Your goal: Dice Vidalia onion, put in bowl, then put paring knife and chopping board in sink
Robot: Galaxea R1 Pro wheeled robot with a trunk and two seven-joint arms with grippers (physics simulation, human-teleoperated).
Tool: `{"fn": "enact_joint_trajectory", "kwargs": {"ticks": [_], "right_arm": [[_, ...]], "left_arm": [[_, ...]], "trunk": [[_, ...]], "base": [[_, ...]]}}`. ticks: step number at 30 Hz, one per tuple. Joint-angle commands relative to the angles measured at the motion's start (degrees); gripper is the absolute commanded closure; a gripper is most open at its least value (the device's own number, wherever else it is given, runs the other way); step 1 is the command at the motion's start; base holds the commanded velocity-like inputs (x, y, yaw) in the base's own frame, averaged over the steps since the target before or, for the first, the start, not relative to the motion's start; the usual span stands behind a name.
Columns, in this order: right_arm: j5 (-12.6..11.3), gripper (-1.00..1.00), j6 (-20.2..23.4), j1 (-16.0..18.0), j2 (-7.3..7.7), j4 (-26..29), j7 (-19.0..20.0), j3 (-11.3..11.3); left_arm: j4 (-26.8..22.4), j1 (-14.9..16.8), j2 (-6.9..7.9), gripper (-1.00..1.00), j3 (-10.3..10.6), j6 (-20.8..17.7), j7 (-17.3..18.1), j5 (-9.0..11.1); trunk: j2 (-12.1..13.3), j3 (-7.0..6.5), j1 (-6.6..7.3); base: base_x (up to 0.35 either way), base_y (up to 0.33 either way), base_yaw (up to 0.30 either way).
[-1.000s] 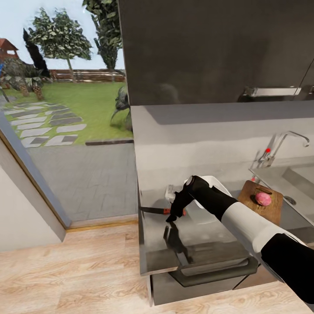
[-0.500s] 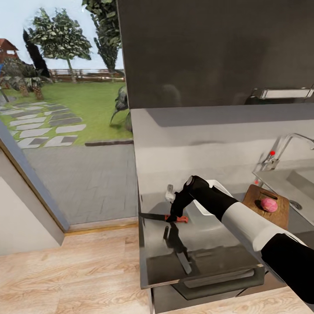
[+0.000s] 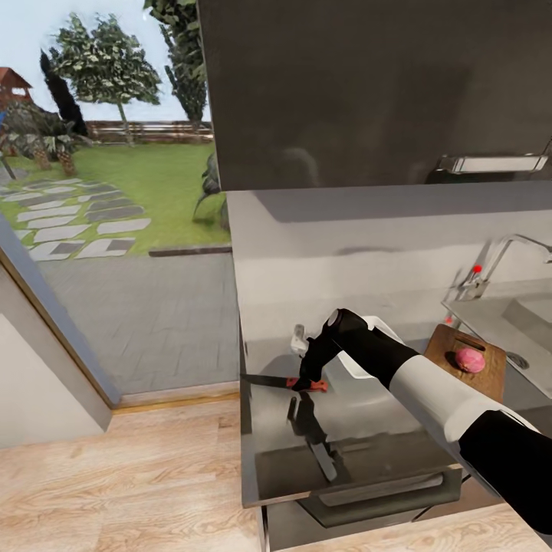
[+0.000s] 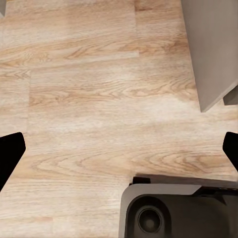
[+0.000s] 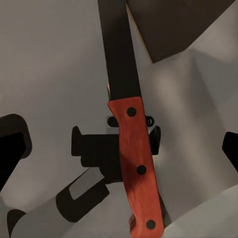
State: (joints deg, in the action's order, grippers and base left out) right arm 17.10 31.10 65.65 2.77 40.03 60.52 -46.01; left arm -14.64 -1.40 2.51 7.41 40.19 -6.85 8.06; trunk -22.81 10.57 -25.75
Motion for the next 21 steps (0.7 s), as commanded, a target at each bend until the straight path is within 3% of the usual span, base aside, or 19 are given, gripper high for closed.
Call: {"fn": "enact_joint_trajectory", "kwargs": {"ticks": [1,21], "right_arm": [[0.2,-1.0,0.3,0.0,0.04,0.1,0.2,-0.1],[-0.6,-1.0,-3.7,0.0,0.14,0.0,2.6,0.0]], "left_arm": [[-0.1,0.0,0.04,-1.0,0.5,0.1,-0.3,0.5],[-0.1,0.0,0.03,-1.0,0.5,0.1,-0.3,0.5]], "trunk": [[-0.1,0.14,-0.03],[-0.1,1.04,-0.03]], "base": [[0.0,0.0,0.0],[0.022,-0.025,-0.014]]}}
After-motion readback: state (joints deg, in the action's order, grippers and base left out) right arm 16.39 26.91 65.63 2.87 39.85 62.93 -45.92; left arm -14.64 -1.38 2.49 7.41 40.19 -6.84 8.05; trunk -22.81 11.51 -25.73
